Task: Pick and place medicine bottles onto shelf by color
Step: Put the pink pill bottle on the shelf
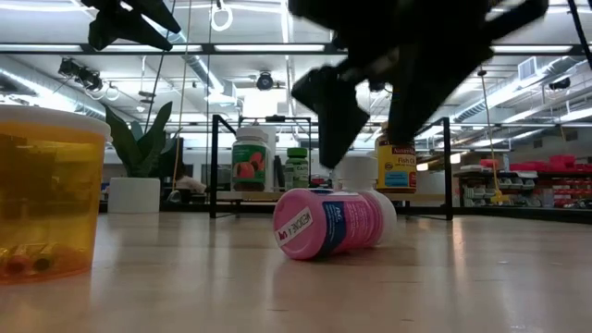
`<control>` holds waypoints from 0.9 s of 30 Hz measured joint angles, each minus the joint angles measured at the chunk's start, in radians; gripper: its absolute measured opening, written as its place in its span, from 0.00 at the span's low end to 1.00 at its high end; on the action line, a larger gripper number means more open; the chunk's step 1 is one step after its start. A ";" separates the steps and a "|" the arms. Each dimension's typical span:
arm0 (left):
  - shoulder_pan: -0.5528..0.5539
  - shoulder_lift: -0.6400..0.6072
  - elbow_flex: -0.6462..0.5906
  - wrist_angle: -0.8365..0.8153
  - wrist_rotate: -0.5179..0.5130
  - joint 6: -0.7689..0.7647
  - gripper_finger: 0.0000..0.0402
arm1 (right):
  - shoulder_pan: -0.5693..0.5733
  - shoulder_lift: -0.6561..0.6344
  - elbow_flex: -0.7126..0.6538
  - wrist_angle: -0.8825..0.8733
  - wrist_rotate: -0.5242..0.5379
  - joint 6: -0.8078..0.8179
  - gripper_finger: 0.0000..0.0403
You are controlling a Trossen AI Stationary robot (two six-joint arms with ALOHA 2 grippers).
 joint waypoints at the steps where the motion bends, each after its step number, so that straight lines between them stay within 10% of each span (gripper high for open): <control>1: 0.000 0.000 0.000 0.000 0.000 0.000 0.43 | 0.000 0.011 0.000 -0.008 0.004 -0.009 0.74; 27: 0.000 0.000 0.000 -0.001 0.007 0.000 0.43 | -0.024 -0.007 -0.031 -0.097 0.162 -0.167 0.65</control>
